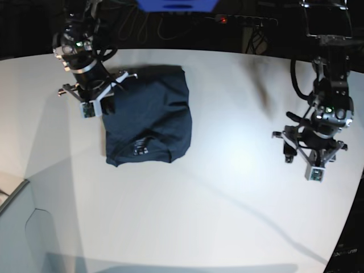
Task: Layout the t-shirt on the table in an organized manner, then fold the t-shirt properly
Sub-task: 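Withdraw the left gripper and tuck the stack edge with the right gripper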
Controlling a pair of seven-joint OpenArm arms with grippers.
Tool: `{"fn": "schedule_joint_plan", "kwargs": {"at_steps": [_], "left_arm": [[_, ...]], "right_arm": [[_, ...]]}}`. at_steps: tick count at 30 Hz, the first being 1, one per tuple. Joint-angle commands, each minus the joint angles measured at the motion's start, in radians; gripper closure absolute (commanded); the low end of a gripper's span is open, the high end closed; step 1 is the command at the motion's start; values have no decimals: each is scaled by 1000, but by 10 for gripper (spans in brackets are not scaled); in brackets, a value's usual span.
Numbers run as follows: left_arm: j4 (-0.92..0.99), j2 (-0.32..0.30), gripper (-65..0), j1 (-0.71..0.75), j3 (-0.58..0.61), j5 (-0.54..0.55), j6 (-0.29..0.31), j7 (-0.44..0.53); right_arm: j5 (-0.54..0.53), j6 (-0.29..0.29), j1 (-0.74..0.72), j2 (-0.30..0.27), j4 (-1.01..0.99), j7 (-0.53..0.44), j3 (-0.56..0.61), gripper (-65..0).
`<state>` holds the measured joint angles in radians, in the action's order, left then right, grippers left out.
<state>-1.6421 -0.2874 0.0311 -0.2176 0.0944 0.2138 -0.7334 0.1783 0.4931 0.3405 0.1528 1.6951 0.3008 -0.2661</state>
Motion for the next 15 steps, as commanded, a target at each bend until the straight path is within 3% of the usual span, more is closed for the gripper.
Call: {"fn": "schedule_joint_plan", "kwargs": {"at_steps": [1,8,15], "left_arm": [[-14,-9,-336,-4,-21,5,-1,16],[-14,-14,-336,20,-52,3,-1,16],[-13,-11,-336,42,-87,5,-1,-13]], "right_arm": [[-9,2,-1,1,3,-27,1,-52],[-9,0,6,1,-160,-177,-3,-52],[-9,-1,-1,-3,-250,-200,-5,-52]]}}
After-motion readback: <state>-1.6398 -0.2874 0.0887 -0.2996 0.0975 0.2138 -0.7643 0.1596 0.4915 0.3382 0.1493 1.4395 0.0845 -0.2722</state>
